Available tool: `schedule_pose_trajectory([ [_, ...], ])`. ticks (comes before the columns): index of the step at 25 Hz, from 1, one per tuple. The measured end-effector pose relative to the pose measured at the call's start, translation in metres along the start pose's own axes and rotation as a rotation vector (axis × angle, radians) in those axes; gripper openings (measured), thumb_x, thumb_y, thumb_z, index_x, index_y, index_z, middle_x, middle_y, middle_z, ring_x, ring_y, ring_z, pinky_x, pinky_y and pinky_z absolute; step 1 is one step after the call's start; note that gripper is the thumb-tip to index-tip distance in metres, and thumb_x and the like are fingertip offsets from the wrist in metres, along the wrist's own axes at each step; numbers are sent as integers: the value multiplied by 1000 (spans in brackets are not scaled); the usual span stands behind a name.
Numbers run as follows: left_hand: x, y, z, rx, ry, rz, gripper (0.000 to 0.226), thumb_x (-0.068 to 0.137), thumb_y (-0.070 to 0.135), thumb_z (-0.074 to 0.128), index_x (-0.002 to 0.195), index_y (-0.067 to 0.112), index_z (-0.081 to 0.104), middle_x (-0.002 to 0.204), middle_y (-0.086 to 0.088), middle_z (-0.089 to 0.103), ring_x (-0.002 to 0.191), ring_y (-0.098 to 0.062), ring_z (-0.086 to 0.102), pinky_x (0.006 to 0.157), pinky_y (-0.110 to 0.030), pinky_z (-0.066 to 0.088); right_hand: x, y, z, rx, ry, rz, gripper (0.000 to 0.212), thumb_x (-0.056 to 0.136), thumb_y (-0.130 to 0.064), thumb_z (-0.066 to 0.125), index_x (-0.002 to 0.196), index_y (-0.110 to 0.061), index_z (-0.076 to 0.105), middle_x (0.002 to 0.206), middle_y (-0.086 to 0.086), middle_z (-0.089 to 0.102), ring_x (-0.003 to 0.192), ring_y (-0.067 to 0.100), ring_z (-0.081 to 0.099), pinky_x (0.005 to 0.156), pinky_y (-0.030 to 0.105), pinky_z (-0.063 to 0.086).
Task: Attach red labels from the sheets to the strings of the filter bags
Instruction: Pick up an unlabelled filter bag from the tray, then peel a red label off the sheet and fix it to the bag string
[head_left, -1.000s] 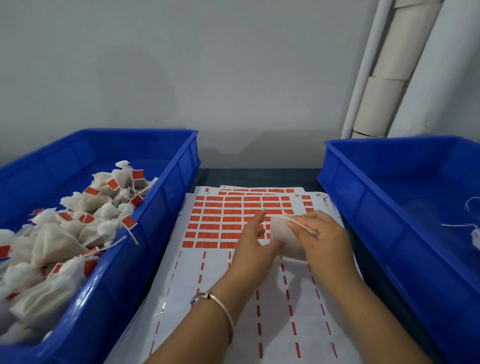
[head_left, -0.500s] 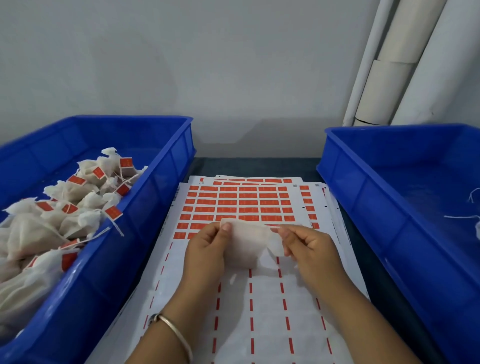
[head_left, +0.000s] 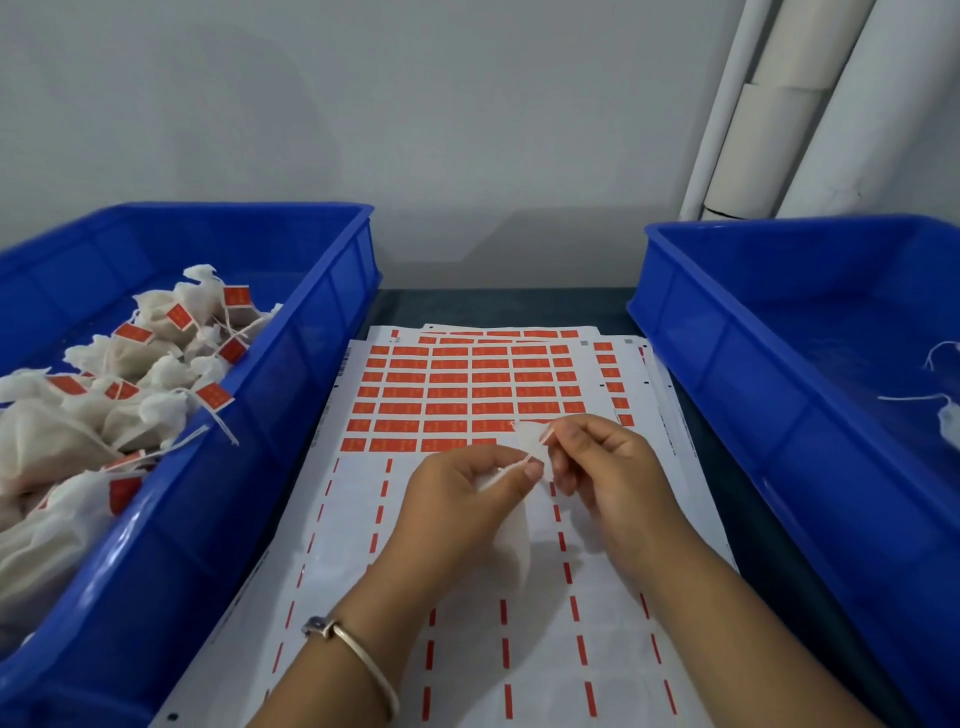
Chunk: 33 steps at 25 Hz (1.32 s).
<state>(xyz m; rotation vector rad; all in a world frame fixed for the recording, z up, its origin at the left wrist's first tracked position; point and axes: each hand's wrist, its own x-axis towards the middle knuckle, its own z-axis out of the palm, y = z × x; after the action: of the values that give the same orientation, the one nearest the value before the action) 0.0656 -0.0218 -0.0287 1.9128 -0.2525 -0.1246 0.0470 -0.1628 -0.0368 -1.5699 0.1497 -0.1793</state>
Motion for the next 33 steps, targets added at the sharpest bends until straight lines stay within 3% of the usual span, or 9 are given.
schedule_pose_trajectory([
  [2,0,-3,-1,-54,53,-17,18,80,40,67,64,46,62,68,46,55,78,22,51,47,-6,40,2,0,-3,78,35,24,28,93,-32,52,73,-29,72,64,-3,63,58,7,57,66,19,53],
  [5,1,-4,-4,-107,92,-30,15,79,30,71,65,35,70,78,18,63,80,-3,58,54,-8,41,3,-5,-8,340,36,93,23,83,-32,57,70,-23,73,61,1,61,55,10,55,65,22,54],
  [11,-10,9,-13,-260,-220,52,29,82,13,66,59,29,73,68,12,63,70,-2,60,62,-8,46,1,1,5,991,-63,359,18,76,-26,63,76,-10,72,59,2,55,48,9,46,53,20,45],
  [14,-7,6,-12,-323,-152,-62,35,87,16,60,57,30,71,71,16,66,83,-10,63,67,-16,49,1,4,8,924,-88,384,30,73,-31,64,90,-9,76,77,6,68,56,11,58,66,27,54],
  [18,-5,9,-6,-349,-83,-48,37,86,14,62,61,39,73,76,17,69,79,-3,63,60,-10,48,2,7,7,739,-164,321,50,80,-43,57,123,-17,62,116,8,68,105,23,67,95,45,50],
  [22,-4,11,-7,-216,-6,59,29,79,19,69,62,43,71,81,25,66,82,7,59,62,-4,45,-8,2,15,208,-313,153,63,59,-82,59,118,-60,51,117,-35,59,108,-5,59,86,22,52],
  [24,-4,9,-7,-187,55,63,22,76,22,71,63,40,69,80,24,65,80,6,60,60,-7,47,-11,4,18,-47,-334,94,60,53,-79,65,109,-71,44,106,-50,50,102,-12,55,76,11,51],
  [28,-3,9,-9,-267,192,-7,7,70,34,70,63,35,67,76,25,66,78,5,61,54,-8,45,-12,9,21,-277,-282,56,43,74,-38,76,99,-60,48,102,-40,50,92,-1,54,56,0,43],
  [33,2,8,-17,-518,300,-144,17,58,45,62,68,36,73,76,19,69,78,-8,66,60,-15,45,-14,8,19,-407,-317,169,13,78,-46,69,84,-41,59,80,-27,61,77,4,61,51,4,43],
])
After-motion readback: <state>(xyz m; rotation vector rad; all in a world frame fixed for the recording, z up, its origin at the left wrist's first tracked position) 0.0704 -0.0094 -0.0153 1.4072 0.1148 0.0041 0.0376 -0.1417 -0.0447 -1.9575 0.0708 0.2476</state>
